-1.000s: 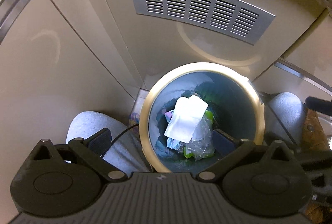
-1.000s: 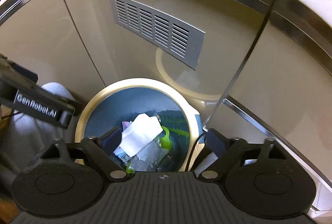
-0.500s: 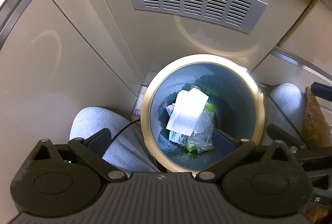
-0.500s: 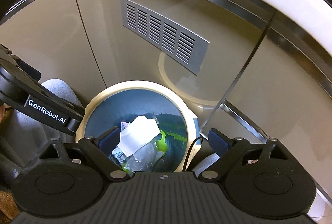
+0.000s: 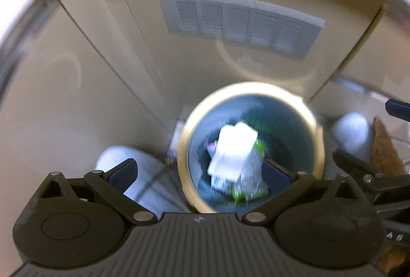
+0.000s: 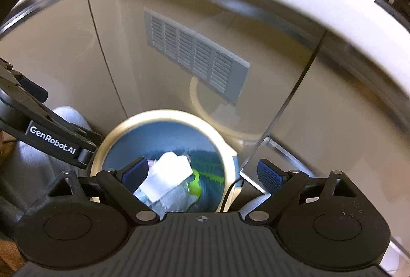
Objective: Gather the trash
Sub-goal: 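Raise both tools toward the clear pouch and egg ring on the mat, then grasp the clear printed pouch with left tool while right tool grasps the flower egg ring, then carry the pouch and egg ring with both tools down over the bin, then open left tool to drop the pouch while right tool drops the egg ring, then raise both tools toward the clear tray and toothbrush on the mat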
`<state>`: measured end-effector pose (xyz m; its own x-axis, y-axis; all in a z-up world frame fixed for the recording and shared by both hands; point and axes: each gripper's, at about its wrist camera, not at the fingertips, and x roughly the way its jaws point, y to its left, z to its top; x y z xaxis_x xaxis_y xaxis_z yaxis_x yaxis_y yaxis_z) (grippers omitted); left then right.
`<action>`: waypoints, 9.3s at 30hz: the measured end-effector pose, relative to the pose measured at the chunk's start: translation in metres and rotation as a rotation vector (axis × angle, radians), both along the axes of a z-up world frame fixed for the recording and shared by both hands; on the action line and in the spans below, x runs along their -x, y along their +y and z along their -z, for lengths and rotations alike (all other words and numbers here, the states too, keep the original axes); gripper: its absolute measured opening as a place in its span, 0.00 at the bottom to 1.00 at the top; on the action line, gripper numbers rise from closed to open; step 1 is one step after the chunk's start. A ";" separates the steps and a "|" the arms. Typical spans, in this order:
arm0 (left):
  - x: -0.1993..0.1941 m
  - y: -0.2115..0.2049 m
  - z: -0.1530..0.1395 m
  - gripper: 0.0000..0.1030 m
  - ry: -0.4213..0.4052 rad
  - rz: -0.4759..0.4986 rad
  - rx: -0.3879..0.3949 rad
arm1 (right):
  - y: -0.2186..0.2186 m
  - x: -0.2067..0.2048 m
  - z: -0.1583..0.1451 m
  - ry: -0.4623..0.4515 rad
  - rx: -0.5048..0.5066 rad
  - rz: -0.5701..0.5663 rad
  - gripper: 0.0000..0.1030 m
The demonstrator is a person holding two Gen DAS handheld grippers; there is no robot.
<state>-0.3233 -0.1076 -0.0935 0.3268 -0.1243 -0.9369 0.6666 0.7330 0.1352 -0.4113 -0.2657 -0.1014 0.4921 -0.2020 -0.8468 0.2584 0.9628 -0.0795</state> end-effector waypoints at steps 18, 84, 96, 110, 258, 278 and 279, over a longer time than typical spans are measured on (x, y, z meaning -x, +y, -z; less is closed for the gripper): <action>-0.091 -0.022 -0.211 1.00 -0.458 -0.044 0.407 | -0.035 -0.041 -0.170 -0.568 0.183 0.009 1.00; -0.145 -0.046 -0.236 0.14 -0.299 -0.114 0.538 | -0.130 -0.124 -0.172 -0.683 0.060 0.228 0.58; -0.061 0.020 -0.189 0.14 -0.245 -0.104 0.466 | -0.078 -0.006 -0.148 -0.493 0.240 -0.009 0.58; 0.007 0.052 -0.095 0.14 -0.081 -0.072 0.300 | -0.023 0.052 -0.086 -0.302 0.050 -0.015 0.58; -0.036 0.002 0.046 1.00 0.281 -0.022 0.048 | -0.019 -0.028 0.015 0.033 -0.199 -0.040 0.88; -0.010 0.017 -0.106 1.00 -0.065 0.004 0.272 | -0.016 0.021 -0.107 -0.376 -0.090 0.036 0.91; -0.010 0.017 -0.118 1.00 -0.104 0.005 0.284 | -0.015 0.021 -0.114 -0.408 -0.077 0.041 0.93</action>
<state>-0.3131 -0.0910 0.0250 0.4181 -0.3790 -0.8256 0.6639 0.7478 -0.0071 -0.4322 -0.2811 0.0130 0.7835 -0.1722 -0.5971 0.2923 0.9500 0.1095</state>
